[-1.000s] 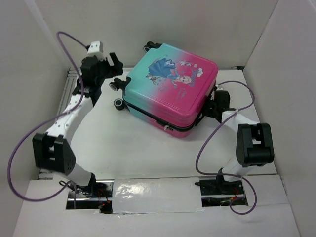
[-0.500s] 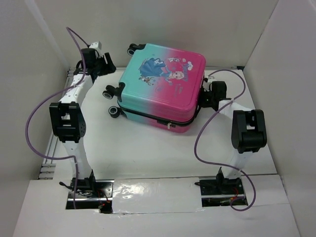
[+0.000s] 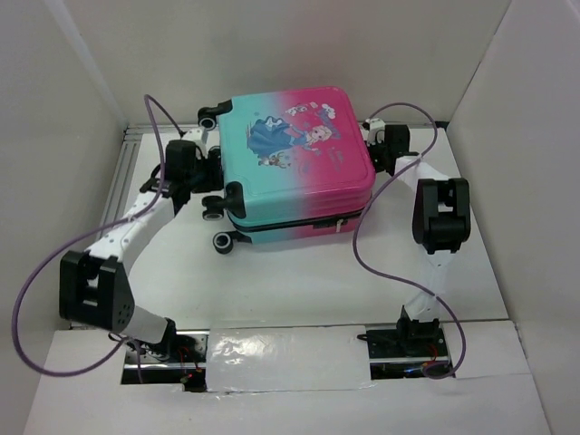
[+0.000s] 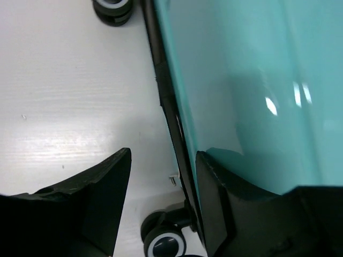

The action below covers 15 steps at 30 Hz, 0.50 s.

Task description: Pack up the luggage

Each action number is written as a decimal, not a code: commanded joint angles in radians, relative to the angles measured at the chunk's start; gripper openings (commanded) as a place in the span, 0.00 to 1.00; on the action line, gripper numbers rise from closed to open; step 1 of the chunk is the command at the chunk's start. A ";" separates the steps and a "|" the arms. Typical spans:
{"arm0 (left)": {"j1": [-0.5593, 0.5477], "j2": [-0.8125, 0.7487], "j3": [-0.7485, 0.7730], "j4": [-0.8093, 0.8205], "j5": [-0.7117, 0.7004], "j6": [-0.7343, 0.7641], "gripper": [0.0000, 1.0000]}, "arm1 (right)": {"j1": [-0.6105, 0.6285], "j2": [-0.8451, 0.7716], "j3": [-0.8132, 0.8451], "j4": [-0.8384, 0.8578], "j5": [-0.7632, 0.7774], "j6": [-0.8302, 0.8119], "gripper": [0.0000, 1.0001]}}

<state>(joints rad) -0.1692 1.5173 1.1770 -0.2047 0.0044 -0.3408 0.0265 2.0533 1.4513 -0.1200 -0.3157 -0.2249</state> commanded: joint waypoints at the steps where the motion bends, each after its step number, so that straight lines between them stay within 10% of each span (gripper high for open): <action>1: -0.150 -0.118 -0.097 0.079 0.085 -0.079 0.65 | 0.021 0.117 0.049 -0.173 -0.031 -0.200 0.00; 10: -0.013 -0.318 -0.540 0.528 0.273 -0.049 0.70 | -0.092 0.223 0.179 -0.225 -0.184 -0.220 0.00; 15: 0.055 -0.232 -0.530 0.556 0.378 0.085 0.70 | -0.092 0.193 0.156 -0.211 -0.195 -0.234 0.00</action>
<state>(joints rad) -0.1528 1.2369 0.6353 0.2226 0.2352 -0.3588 -0.0460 2.1891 1.6516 -0.2150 -0.5232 -0.3351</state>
